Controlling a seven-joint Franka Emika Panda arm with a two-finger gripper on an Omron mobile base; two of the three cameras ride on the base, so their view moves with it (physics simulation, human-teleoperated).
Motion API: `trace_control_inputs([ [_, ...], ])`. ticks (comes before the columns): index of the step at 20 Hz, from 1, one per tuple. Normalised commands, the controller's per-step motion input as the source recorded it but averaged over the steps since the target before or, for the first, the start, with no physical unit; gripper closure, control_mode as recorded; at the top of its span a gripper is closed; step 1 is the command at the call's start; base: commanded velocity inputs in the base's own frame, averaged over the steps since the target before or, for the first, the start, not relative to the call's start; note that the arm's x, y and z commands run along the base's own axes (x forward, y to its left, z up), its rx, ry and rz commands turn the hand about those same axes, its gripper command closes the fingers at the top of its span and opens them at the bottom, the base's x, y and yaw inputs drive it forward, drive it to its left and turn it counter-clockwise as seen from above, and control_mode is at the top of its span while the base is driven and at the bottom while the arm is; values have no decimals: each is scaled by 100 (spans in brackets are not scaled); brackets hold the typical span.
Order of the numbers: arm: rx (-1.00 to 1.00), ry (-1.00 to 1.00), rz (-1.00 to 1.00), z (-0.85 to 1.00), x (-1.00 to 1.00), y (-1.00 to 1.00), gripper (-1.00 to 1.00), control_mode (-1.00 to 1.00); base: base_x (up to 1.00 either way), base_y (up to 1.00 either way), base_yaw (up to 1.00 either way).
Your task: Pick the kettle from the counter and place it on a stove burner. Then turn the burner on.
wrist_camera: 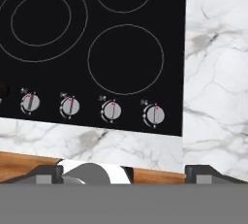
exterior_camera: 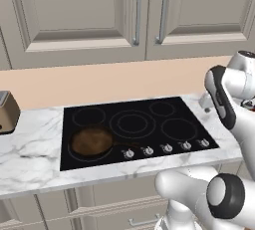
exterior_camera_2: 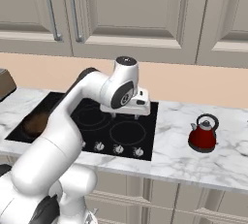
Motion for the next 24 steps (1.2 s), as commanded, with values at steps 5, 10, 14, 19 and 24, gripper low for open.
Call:
trace_control_inputs([
  [5, 0, -4, 3, -19, 0, -29, -100, -100, 0, 0, 0],
  [10, 0, -3, 5, -8, 0, -36, -100, -100, 0, 0, 0],
  [14, 0, -2, 9, -7, 0, -37, -100, -100, 0, 0, 0],
  [19, 0, -1, 5, 0, 0, -39, -100, -100, 0, 0, 0],
  [24, 3, 0, 0, 0, 0, -41, -100, -100, 0, 0, 0],
])
